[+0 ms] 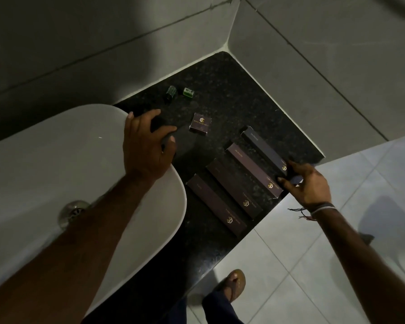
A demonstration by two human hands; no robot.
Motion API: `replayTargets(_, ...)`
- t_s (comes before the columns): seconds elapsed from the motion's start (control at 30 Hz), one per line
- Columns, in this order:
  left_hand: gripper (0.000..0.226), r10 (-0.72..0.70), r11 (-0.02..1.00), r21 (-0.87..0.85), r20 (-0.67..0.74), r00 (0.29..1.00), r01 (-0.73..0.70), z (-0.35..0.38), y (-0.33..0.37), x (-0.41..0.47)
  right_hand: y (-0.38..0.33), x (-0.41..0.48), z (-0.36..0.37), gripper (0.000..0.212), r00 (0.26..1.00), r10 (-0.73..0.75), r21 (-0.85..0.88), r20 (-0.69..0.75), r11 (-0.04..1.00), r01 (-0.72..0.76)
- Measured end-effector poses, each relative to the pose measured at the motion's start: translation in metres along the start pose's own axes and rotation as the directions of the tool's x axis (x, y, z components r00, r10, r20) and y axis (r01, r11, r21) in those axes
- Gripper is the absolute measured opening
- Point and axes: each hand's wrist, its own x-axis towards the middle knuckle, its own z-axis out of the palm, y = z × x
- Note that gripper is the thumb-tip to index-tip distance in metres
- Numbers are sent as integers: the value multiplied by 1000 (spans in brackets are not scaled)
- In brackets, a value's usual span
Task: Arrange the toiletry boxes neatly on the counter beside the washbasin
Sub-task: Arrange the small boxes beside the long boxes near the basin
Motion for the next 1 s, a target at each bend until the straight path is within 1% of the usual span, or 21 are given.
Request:
replayTargets(0.03, 42, 0, 1000, -4, 0, 1000, 0, 0, 0, 0, 1, 1, -5, 61, 1000, 8, 6, 8, 1000, -9)
replayTargets(0.1, 41, -3, 1000, -14, -4, 1000, 3, 1, -1, 0, -5, 6, -15, 67, 998, 52, 74, -43, 996, -49)
replayTargets(0.17, 42, -6, 1000, -24, -9, 1000, 6, 0, -1, 0, -27, 17, -22, 64, 994, 55, 160, -95, 986, -40)
replayTargets(0.2, 42, -6, 1000, -29, -9, 1000, 6, 0, 0, 0, -44, 24, -23, 59, 995, 15, 176, -99, 984, 2)
replayTargets(0.27, 42, -7, 1000, -26, -6, 1000, 7, -1, 1, 0, -87, 45, -20, 50, 983, -163, 132, -86, 976, 174)
replayTargets(0.33, 42, -7, 1000, -17, 1, 1000, 7, -3, 0, 0, -135, 69, -16, 49, 928, -371, 50, -46, 927, 373)
replayTargets(0.37, 42, -6, 1000, -14, 2, 1000, 6, -3, 0, 0, -158, 82, -14, 51, 894, -448, -4, -6, 894, 448)
replayTargets(0.4, 42, -5, 1000, -14, 4, 1000, 5, -3, 0, 0, -179, 94, -11, 51, 874, -485, -64, 35, 871, 486)
replayTargets(0.43, 42, -3, 1000, -16, 5, 1000, 3, -2, 0, 0, -197, 106, -7, 51, 880, -471, -118, 64, 872, 475)
replayTargets(0.5, 41, -2, 1000, -25, 3, 1000, 2, 0, -1, 0, -226, 125, 0, 62, 938, -327, -172, 113, 924, 342)
replayTargets(0.57, 41, -4, 1000, -27, -2, 1000, 4, 0, -1, 0, -243, 137, 9, 74, 966, -201, -181, 160, 956, 229)
replayTargets(0.67, 41, -8, 999, -31, 3, 1000, 8, -1, 0, 0, -253, 141, 24, 82, 966, -136, -139, 219, 976, 169)
replayTargets(0.73, 40, 0, 1000, -30, 4, 1000, 0, -2, 2, 0, -258, 140, 29, 78, 960, -140, -74, 241, 984, 162)
replayTargets(0.8, 40, 7, 999, -32, 3, 1000, -6, -2, 2, 0, -264, 136, 32, 68, 933, -213, 19, 291, 976, 217)
replayTargets(0.87, 41, -1, 999, -36, 4, 1000, 1, -3, 2, 0, -268, 124, 33, 55, 872, -353, 63, 339, 934, 353)
replayTargets(0.93, 43, -4, 999, -46, 5, 1000, 4, -3, 2, 0, -269, 110, 33, 53, 795, -484, 79, 367, 867, 492)
replayTargets(1.0, 43, 0, 999, -49, 6, 1000, 0, -3, 2, 0, -268, 97, 34, 55, 729, -565, 124, 386, 815, 566)
